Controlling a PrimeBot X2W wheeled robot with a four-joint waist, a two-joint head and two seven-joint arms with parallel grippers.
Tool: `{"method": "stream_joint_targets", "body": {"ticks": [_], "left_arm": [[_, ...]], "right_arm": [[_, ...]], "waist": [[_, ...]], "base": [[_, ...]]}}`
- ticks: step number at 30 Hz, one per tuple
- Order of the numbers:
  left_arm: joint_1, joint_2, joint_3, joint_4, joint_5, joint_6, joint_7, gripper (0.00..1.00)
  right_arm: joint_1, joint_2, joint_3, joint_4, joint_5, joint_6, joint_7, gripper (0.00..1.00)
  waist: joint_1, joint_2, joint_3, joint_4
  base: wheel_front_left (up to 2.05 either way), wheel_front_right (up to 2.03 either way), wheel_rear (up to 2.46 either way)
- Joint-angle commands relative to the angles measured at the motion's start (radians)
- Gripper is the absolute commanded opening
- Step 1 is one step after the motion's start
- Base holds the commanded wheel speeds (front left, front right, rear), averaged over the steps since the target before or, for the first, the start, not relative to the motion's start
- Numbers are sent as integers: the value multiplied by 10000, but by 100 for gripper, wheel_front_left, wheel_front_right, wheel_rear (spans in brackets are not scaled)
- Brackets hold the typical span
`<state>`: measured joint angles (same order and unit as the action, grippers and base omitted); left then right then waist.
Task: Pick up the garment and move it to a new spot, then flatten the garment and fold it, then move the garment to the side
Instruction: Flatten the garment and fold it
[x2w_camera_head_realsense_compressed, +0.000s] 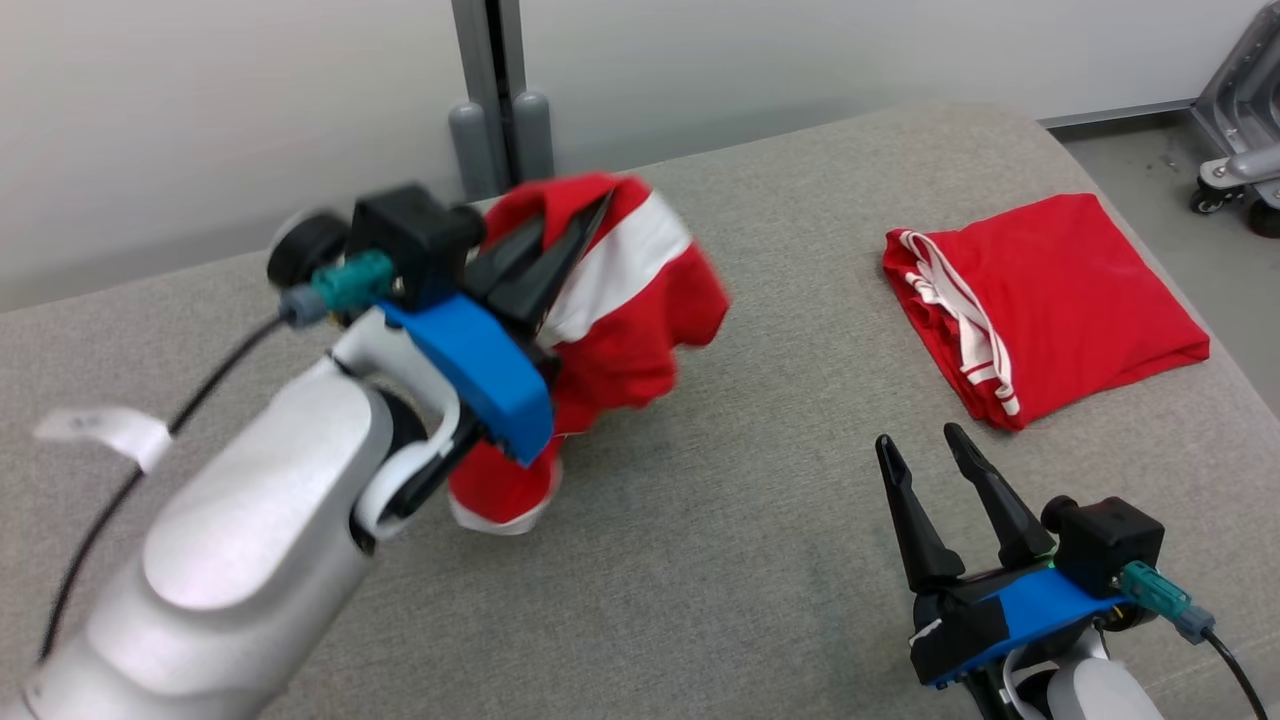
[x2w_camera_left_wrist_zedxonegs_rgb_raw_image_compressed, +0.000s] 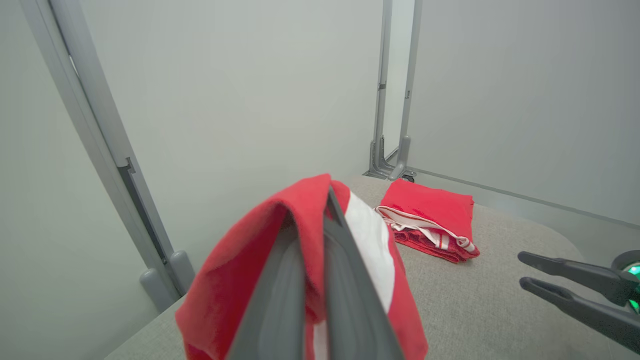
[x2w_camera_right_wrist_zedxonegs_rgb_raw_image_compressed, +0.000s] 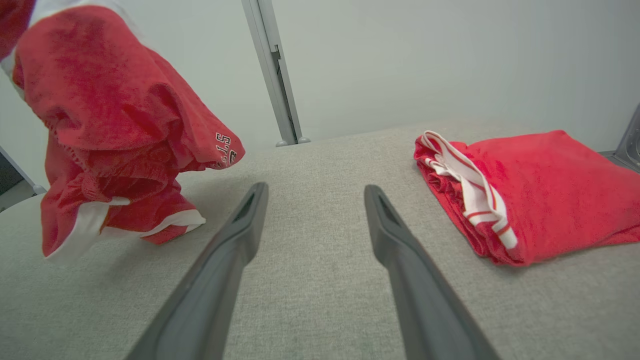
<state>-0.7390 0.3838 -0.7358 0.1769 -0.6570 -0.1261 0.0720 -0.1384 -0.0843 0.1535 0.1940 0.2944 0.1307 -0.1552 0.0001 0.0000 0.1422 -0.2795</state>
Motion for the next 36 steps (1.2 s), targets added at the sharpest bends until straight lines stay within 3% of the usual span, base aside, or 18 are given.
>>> {"method": "stream_joint_targets", "body": {"ticks": [1,5,9,12,16,20,21,22,27,36], "left_arm": [[-489,198,-287,-306,-388,-66,128,0],[-1331,639,-1173,-1266,-1616,-65,329,0],[-1760,1432,-2211,-2224,-3097,-36,498,0],[-1479,2090,-2877,-2173,-3808,-36,715,0],[-1182,2755,-3566,-1079,-3680,-36,729,0],[-1023,2823,-3847,596,-2924,121,189,0],[-1052,2773,-3858,997,-2654,273,-63,44],[-1028,2675,-3784,1386,-2584,456,-314,100],[-824,2286,-3361,2895,-2274,1402,-1592,100],[818,1904,-2821,3153,-3464,1601,-2668,100]], "right_arm": [[-96,4,14,45,90,2,-67,100],[-41,-2,19,120,137,2,-127,100],[42,2,-39,202,197,2,-209,100],[98,16,-134,189,167,2,-220,100],[-10,11,-155,179,146,2,-207,100],[-259,1,-39,153,148,2,-165,100],[-308,9,2,157,160,2,-173,100],[-324,16,27,159,170,2,-180,100],[-456,40,99,194,213,2,-236,100],[-184,-141,-281,164,145,2,-161,100]], "waist": [[-1,0,-85,-74],[-1,0,-131,-114],[-1,0,-129,-106],[-1,0,-73,-26],[-1,0,55,122],[-1,0,222,220],[-1,0,260,231],[-1,0,302,244],[-1,0,419,302],[-1,0,167,667]], "base": [[0,0,0],[0,0,0],[0,0,0],[0,0,0],[0,0,0],[0,0,0],[0,0,0],[0,0,0],[0,0,0],[0,0,0]]}}
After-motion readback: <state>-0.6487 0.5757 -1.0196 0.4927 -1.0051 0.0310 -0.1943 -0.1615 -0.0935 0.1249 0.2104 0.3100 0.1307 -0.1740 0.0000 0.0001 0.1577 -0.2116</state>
